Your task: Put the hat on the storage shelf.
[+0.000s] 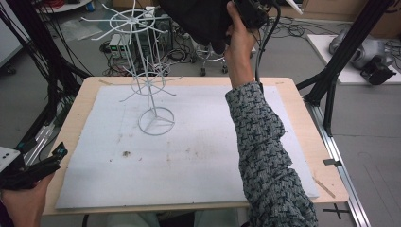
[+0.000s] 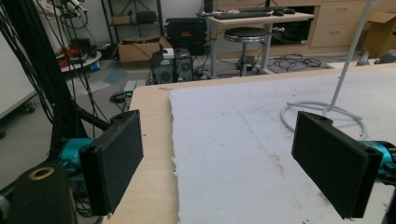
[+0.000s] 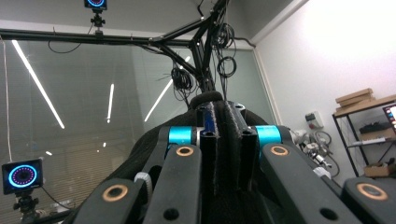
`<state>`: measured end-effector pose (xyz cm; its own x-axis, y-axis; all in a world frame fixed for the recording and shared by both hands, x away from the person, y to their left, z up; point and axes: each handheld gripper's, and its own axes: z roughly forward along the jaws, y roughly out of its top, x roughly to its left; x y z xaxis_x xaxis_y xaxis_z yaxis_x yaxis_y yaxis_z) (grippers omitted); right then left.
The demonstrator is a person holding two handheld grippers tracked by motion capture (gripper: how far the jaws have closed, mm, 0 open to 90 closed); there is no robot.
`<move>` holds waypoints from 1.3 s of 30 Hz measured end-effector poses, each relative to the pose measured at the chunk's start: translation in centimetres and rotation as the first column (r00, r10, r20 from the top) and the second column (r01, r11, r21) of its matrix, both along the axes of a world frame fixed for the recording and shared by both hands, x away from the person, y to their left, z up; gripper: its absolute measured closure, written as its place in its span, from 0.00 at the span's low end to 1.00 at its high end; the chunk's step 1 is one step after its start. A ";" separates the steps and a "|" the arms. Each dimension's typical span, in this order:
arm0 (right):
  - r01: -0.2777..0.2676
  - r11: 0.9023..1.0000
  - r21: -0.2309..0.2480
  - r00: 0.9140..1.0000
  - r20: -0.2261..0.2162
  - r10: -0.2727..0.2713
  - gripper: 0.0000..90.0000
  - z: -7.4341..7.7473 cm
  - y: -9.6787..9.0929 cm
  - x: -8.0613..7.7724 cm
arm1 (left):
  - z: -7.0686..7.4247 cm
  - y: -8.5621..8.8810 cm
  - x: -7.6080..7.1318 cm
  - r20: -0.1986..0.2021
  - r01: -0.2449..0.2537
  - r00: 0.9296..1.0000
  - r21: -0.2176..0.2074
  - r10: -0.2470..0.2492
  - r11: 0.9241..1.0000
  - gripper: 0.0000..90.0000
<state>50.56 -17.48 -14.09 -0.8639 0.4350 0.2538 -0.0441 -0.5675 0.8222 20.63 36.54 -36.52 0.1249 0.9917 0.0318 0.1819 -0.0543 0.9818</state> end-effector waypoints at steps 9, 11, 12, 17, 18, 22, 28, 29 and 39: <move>-0.026 1.000 -0.012 1.000 -0.018 0.025 0.94 -1.2 0.2 0.3 | 0.0 -0.2 0.2 0.000 0.004 1.000 -0.001 -0.004 1.000 0.19; -0.029 1.000 -0.005 0.999 -0.021 0.029 0.94 -1.6 0.1 0.4 | 0.0 -0.2 0.3 0.000 0.007 1.000 -0.001 -0.007 1.000 0.19; -0.028 1.000 -0.002 0.999 -0.024 0.028 0.94 -1.8 0.1 0.5 | 0.0 -0.2 0.3 0.002 0.006 1.000 0.000 -0.006 1.000 0.19; -0.043 0.999 0.012 0.998 -0.043 0.043 0.92 -2.9 0.1 0.7 | 0.0 -0.3 0.4 0.000 0.010 1.000 0.001 -0.010 1.000 0.19; -0.052 0.999 0.009 0.998 -0.048 0.052 0.92 -3.0 0.1 0.8 | 0.0 -0.3 0.4 0.000 0.010 1.000 0.001 -0.010 1.000 0.19; -0.064 0.998 0.003 0.996 -0.054 0.064 0.90 -3.4 0.3 0.9 | 0.0 -0.3 0.5 0.001 0.012 1.000 0.002 -0.012 1.000 0.19; -0.079 0.997 -0.001 0.994 -0.075 0.079 0.89 -4.7 0.5 1.2 | 0.0 -0.3 0.4 0.003 0.010 1.000 0.000 -0.010 1.000 0.19; -0.087 0.996 0.006 0.993 -0.078 0.087 0.89 -5.0 0.5 1.3 | 0.0 -0.3 0.4 0.003 0.011 1.000 0.000 -0.011 1.000 0.19; -0.129 0.991 -0.042 0.988 -0.097 0.124 0.89 -5.8 1.2 1.6 | 0.0 -0.4 0.5 0.002 0.013 1.000 0.004 -0.013 1.000 0.19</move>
<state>52.11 -16.33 -19.88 -0.8861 0.3374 0.3177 0.1042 -0.5230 0.8459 21.15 36.15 -36.51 0.1377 0.9898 0.0356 0.1792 -0.0603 0.9820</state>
